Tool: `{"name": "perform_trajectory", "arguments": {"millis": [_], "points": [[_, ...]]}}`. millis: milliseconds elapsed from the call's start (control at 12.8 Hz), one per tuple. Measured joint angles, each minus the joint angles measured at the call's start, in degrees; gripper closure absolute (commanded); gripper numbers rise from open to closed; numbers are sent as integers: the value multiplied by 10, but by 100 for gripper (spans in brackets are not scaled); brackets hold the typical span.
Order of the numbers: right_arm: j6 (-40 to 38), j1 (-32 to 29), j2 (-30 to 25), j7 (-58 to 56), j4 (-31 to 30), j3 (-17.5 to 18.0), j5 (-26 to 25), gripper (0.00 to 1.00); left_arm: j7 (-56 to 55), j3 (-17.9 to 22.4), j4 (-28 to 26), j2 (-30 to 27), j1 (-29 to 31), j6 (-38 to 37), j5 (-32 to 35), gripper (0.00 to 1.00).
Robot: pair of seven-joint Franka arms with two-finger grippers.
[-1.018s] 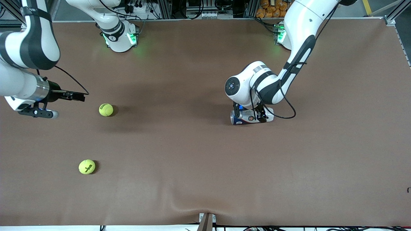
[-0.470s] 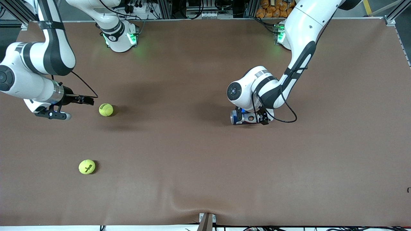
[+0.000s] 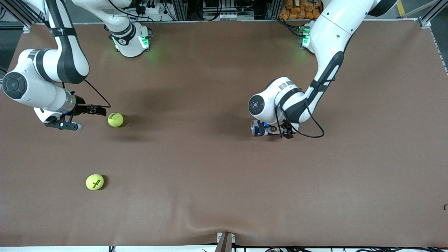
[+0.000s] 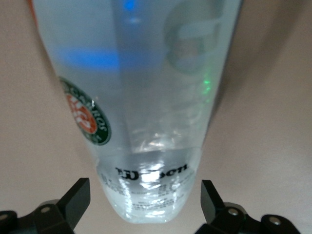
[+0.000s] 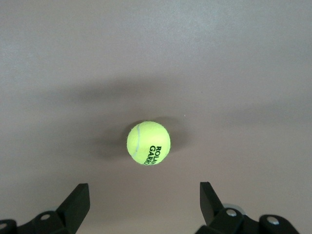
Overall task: Insert tennis ball vertically with right arm
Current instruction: 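Grasp the tube with the left gripper while the right gripper reaches the ball, then lower the right gripper onto the nearer tennis ball and close it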
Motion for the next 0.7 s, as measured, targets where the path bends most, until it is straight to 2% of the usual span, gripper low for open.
{"name": "perform_trajectory", "arguments": {"millis": [705], "points": [[51, 0, 12, 0, -33, 0, 0, 0, 0, 0, 19, 25, 0, 0, 0, 0]]}}
